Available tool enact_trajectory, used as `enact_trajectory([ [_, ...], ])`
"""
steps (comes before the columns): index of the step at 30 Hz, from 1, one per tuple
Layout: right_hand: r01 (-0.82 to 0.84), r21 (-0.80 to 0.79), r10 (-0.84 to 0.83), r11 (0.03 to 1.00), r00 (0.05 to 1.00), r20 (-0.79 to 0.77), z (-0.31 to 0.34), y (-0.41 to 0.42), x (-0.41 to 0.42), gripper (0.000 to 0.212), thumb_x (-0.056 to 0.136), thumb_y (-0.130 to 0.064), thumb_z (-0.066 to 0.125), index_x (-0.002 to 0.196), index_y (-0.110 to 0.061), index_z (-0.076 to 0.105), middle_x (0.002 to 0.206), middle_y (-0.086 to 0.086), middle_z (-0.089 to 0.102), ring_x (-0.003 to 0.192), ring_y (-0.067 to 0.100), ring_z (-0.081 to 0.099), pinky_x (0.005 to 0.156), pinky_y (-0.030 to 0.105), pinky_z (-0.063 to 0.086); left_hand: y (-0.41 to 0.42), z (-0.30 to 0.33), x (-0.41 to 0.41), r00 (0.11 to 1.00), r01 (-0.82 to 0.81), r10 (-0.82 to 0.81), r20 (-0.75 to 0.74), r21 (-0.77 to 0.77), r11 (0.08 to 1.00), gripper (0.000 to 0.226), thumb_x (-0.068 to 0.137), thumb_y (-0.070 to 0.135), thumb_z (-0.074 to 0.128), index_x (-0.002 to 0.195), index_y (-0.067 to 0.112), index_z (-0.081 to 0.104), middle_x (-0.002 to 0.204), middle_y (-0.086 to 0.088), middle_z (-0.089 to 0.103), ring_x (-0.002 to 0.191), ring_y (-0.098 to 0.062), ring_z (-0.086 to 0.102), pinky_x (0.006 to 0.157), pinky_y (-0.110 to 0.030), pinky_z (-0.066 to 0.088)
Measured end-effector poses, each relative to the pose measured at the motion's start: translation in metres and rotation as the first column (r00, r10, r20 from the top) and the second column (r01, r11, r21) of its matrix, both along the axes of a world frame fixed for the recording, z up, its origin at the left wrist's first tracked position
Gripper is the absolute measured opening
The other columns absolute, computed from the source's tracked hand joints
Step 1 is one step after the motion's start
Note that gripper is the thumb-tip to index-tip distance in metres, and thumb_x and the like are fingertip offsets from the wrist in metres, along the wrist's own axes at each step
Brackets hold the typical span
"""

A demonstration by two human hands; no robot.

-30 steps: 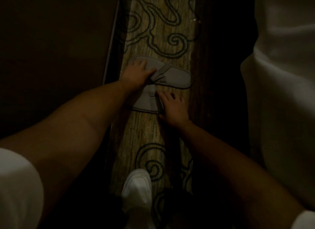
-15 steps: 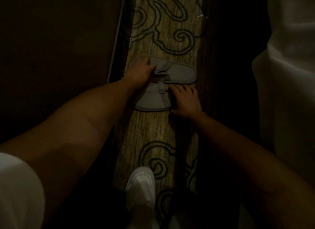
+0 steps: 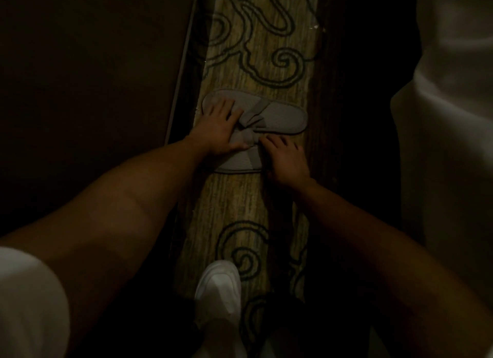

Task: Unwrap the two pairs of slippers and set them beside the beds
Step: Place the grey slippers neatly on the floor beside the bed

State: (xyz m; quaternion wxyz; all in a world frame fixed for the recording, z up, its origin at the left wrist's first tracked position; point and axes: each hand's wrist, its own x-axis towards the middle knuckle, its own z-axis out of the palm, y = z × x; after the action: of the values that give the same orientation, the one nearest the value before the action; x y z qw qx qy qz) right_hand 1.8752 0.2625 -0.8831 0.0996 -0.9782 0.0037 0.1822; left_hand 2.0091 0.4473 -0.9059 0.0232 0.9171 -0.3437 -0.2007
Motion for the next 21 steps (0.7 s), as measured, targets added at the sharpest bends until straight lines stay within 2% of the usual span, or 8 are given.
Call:
enact_trajectory([
  [5, 0.133, 0.136, -0.130, 0.982, 0.991, -0.033, 0.002, 0.007, 0.006, 0.077, 0.081, -0.044, 0.071, 0.150, -0.023, 0.043, 0.155, 0.005, 0.042, 0.141, 0.032, 0.038, 0.114, 0.048, 0.033, -0.010, 0.003, 0.000, 0.999, -0.032, 0.033, -0.020, 0.041, 0.999, 0.106, 0.085, 0.075, 0.052, 0.160, 0.013, 0.012, 0.166, -0.022, 0.001, 0.153, -0.039, 0.000, 0.122, -0.055, 0.004],
  [9, 0.437, 0.237, -0.464, 0.867, 0.884, 0.065, 0.004, -0.002, 0.025, 0.074, 0.087, -0.046, 0.066, 0.150, -0.017, 0.043, 0.161, 0.013, 0.032, 0.148, 0.034, 0.029, 0.117, 0.049, 0.031, -0.012, 0.005, 0.002, 0.997, -0.058, 0.060, -0.057, 0.040, 0.998, 0.108, 0.082, 0.072, 0.060, 0.160, 0.015, 0.012, 0.167, -0.021, 0.002, 0.153, -0.039, 0.000, 0.123, -0.054, 0.005],
  [12, 0.556, 0.258, -0.561, 0.790, 0.826, -0.061, 0.002, -0.022, 0.041, 0.071, 0.093, -0.043, 0.064, 0.153, -0.013, 0.040, 0.162, 0.017, 0.029, 0.146, 0.037, 0.032, 0.116, 0.040, 0.031, -0.011, 0.003, 0.004, 0.993, -0.062, 0.064, -0.103, 0.026, 0.998, 0.117, 0.074, 0.075, 0.065, 0.160, 0.016, 0.011, 0.167, -0.020, -0.001, 0.153, -0.039, -0.002, 0.123, -0.054, 0.004],
  [14, 0.597, 0.342, -0.603, 0.726, 0.791, -0.101, 0.003, -0.030, 0.047, 0.068, 0.092, -0.036, 0.067, 0.151, -0.010, 0.043, 0.158, 0.017, 0.038, 0.141, 0.035, 0.043, 0.112, 0.034, 0.036, -0.009, 0.001, 0.003, 0.992, -0.064, 0.065, -0.108, 0.013, 0.998, 0.122, 0.070, 0.077, 0.067, 0.160, 0.016, 0.011, 0.167, -0.020, -0.001, 0.153, -0.039, -0.003, 0.122, -0.054, 0.003],
  [15, 0.648, 0.431, -0.674, 0.628, 0.730, -0.114, 0.004, -0.031, 0.049, 0.068, 0.091, -0.032, 0.069, 0.150, -0.009, 0.043, 0.154, 0.016, 0.045, 0.138, 0.032, 0.048, 0.108, 0.030, 0.038, -0.008, 0.000, 0.003, 0.993, -0.063, 0.062, -0.103, 0.001, 0.998, 0.123, 0.070, 0.077, 0.067, 0.160, 0.016, 0.012, 0.167, -0.020, 0.000, 0.153, -0.040, -0.002, 0.122, -0.054, 0.003],
  [18, 0.761, 0.624, -0.847, 0.175, 0.440, -0.299, 0.007, -0.035, 0.053, 0.068, 0.090, -0.023, 0.071, 0.149, -0.006, 0.042, 0.145, 0.014, 0.055, 0.130, 0.029, 0.056, 0.090, 0.027, 0.045, -0.009, 0.000, 0.003, 0.996, -0.056, 0.054, -0.071, -0.021, 0.998, 0.120, 0.070, 0.076, 0.068, 0.159, 0.014, 0.016, 0.166, -0.022, 0.004, 0.152, -0.041, 0.002, 0.122, -0.055, 0.006],
  [19, 0.771, 0.631, -0.849, 0.089, 0.390, -0.357, 0.006, -0.036, 0.053, 0.066, 0.091, -0.021, 0.071, 0.148, -0.005, 0.042, 0.144, 0.016, 0.055, 0.128, 0.030, 0.057, 0.083, 0.025, 0.047, -0.010, 0.001, 0.003, 0.997, -0.052, 0.050, -0.067, -0.019, 0.998, 0.119, 0.070, 0.074, 0.069, 0.158, 0.014, 0.017, 0.165, -0.023, 0.006, 0.152, -0.042, 0.003, 0.122, -0.055, 0.007],
  [21, 0.786, 0.618, -0.838, 0.002, 0.339, -0.428, 0.005, -0.039, 0.054, 0.062, 0.094, -0.016, 0.068, 0.147, -0.002, 0.041, 0.144, 0.019, 0.054, 0.125, 0.031, 0.058, 0.077, 0.024, 0.050, -0.010, 0.003, 0.003, 0.997, -0.049, 0.048, -0.068, -0.014, 0.999, 0.118, 0.071, 0.073, 0.071, 0.158, 0.013, 0.019, 0.165, -0.024, 0.007, 0.152, -0.043, 0.004, 0.122, -0.056, 0.008],
])
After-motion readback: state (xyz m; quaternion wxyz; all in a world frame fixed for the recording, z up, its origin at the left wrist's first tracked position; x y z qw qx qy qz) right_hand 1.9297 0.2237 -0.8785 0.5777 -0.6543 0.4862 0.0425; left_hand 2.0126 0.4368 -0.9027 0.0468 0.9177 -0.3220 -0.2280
